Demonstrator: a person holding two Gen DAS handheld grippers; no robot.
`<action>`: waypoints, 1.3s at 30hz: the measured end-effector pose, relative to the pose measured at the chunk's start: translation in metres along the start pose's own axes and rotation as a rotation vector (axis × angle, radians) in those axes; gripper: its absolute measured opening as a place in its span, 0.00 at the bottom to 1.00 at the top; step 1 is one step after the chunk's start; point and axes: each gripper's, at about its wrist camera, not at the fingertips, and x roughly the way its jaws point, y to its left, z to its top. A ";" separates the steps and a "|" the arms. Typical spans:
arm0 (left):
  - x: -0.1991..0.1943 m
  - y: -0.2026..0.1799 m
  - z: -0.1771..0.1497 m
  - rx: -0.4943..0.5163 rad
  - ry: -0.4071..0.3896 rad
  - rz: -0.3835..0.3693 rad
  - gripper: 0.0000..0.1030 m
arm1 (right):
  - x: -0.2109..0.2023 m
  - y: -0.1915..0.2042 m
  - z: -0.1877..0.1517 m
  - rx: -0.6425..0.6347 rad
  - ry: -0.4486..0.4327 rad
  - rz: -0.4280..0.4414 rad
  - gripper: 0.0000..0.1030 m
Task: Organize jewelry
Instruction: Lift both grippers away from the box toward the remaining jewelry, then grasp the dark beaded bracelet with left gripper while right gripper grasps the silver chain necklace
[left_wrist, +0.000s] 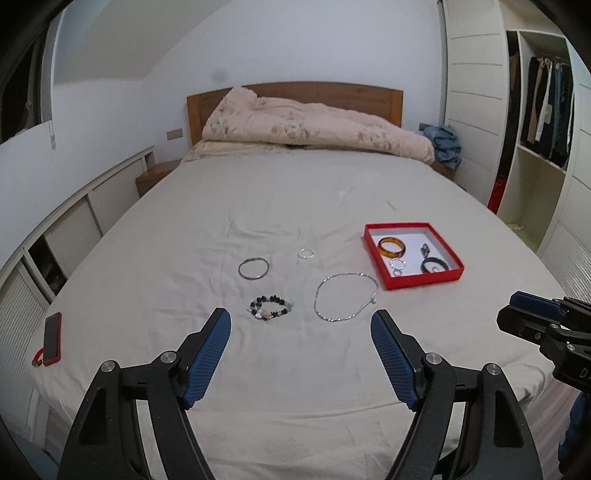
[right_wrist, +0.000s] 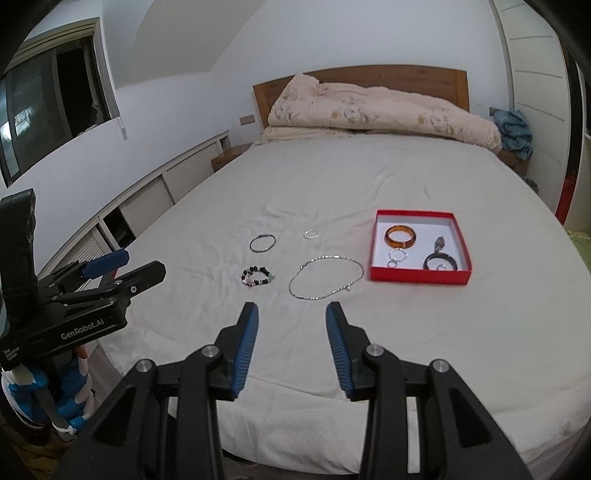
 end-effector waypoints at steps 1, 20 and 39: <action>0.005 0.001 0.000 -0.001 0.010 0.003 0.75 | 0.004 -0.002 0.000 0.004 0.006 0.004 0.35; 0.104 0.029 -0.012 -0.049 0.193 0.040 0.75 | 0.102 -0.024 -0.004 0.068 0.166 0.061 0.35; 0.228 0.088 -0.037 -0.179 0.356 0.052 0.75 | 0.224 -0.056 -0.013 0.140 0.309 0.103 0.35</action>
